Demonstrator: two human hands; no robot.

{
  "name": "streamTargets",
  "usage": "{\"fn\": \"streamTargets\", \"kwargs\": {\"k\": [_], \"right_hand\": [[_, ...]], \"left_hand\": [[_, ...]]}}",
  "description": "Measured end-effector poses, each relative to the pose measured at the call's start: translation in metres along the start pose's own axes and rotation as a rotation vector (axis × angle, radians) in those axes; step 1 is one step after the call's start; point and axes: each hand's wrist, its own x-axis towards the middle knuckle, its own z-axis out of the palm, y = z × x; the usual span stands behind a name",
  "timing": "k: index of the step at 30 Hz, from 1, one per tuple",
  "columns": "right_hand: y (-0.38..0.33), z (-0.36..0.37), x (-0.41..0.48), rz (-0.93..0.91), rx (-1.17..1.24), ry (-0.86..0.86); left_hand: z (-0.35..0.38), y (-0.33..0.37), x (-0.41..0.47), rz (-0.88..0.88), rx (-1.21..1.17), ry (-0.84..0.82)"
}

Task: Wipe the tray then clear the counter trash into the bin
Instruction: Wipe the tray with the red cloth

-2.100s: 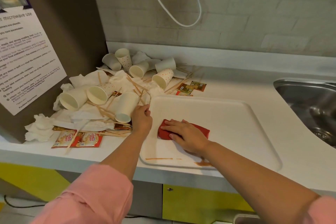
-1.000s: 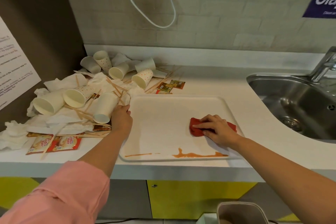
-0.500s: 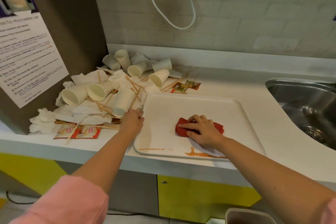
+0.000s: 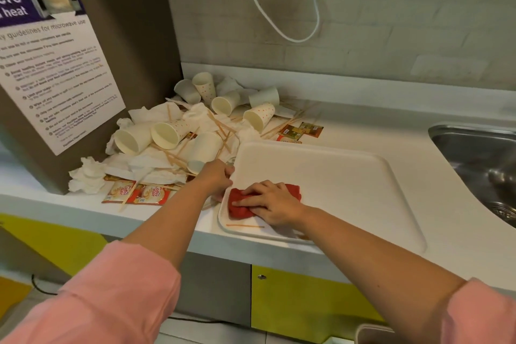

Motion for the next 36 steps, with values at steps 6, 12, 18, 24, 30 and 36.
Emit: {"fn": "streamTargets", "kwargs": {"k": [6, 12, 18, 24, 30, 36], "right_hand": [[0.042, -0.007, -0.034, 0.116, 0.052, 0.074], [0.1, -0.02, -0.092, 0.345, -0.044, 0.117], [0.13, -0.028, -0.128, 0.539, -0.145, 0.131], [0.133, -0.035, -0.147, 0.488, 0.003, 0.082], [0.098, -0.024, -0.143, 0.336, 0.165, 0.09], [0.063, -0.018, -0.099, 0.202, 0.179, 0.054]], "left_hand": [[0.001, 0.004, -0.007, -0.033, -0.116, -0.024], [0.002, 0.008, -0.011, -0.095, -0.182, -0.015], [0.003, 0.006, -0.011, -0.12, -0.159, 0.01], [0.007, 0.01, -0.015, -0.053, 0.11, 0.024], [0.008, 0.015, -0.02, -0.056, 0.193, 0.04], [0.01, 0.018, -0.021, -0.103, 0.121, 0.046]]}}
